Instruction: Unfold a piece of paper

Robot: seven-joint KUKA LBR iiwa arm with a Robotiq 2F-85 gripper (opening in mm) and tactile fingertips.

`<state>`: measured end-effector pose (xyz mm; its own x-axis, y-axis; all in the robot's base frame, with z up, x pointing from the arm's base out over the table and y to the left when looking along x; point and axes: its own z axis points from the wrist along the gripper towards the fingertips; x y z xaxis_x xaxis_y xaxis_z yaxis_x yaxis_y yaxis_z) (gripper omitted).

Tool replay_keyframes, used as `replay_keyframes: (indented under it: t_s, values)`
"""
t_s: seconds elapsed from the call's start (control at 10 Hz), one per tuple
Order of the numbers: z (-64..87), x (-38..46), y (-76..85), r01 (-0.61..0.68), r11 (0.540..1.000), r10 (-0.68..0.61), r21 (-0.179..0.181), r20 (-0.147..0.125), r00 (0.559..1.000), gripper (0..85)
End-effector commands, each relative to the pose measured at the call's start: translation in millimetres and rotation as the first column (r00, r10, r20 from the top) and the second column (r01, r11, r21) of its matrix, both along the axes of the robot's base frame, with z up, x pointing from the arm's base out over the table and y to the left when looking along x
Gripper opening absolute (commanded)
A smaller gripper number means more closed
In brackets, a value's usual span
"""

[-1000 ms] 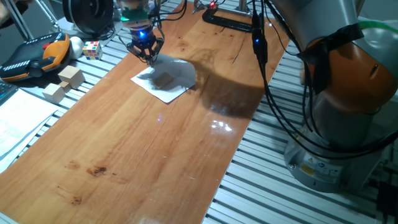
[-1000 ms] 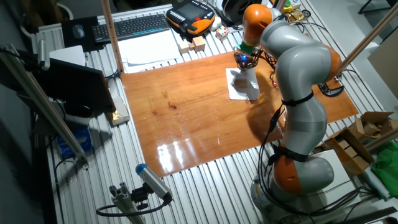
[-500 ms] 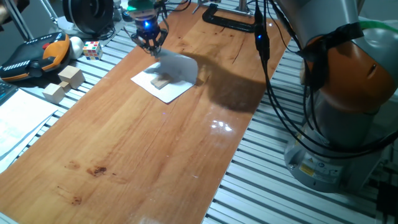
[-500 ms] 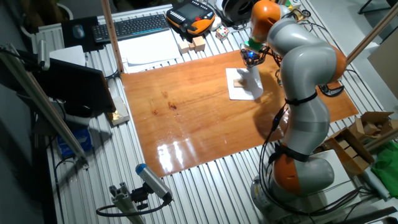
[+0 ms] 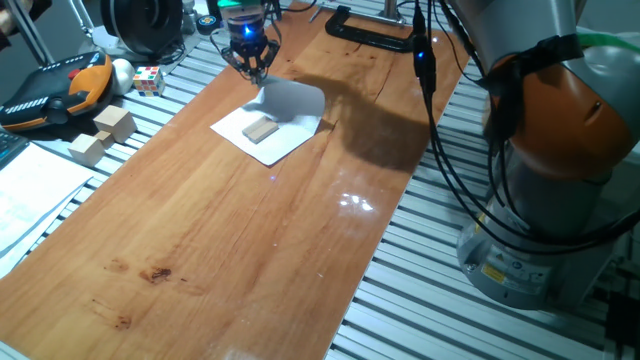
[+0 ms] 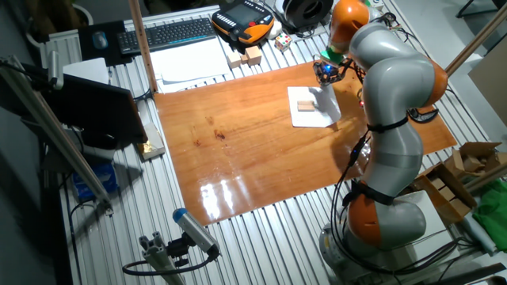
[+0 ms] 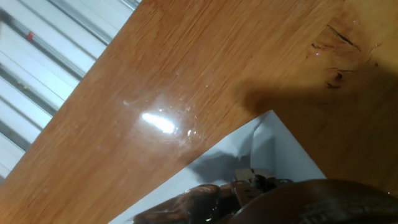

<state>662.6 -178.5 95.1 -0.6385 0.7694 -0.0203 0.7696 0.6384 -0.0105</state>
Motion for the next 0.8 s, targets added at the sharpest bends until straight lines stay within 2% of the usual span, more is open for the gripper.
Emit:
replay_keyframes:
  t_s: [0.0,0.1,0.4,0.7]
  values:
    - [-0.7,-0.4,-1.9,-0.01,1.0,0.01,0.01,-0.008,1.0,6.3]
    - [-1.8,-1.3,-4.8,-0.014,1.0,0.014,0.009,-0.005,1.0,10.0]
    - [-6.6,-4.4,-15.3,-0.049,0.999,0.049,-0.004,0.004,0.999,13.3]
    - [-6.8,-8.0,-19.8,-0.072,0.997,0.072,-0.019,0.0,0.997,27.0]
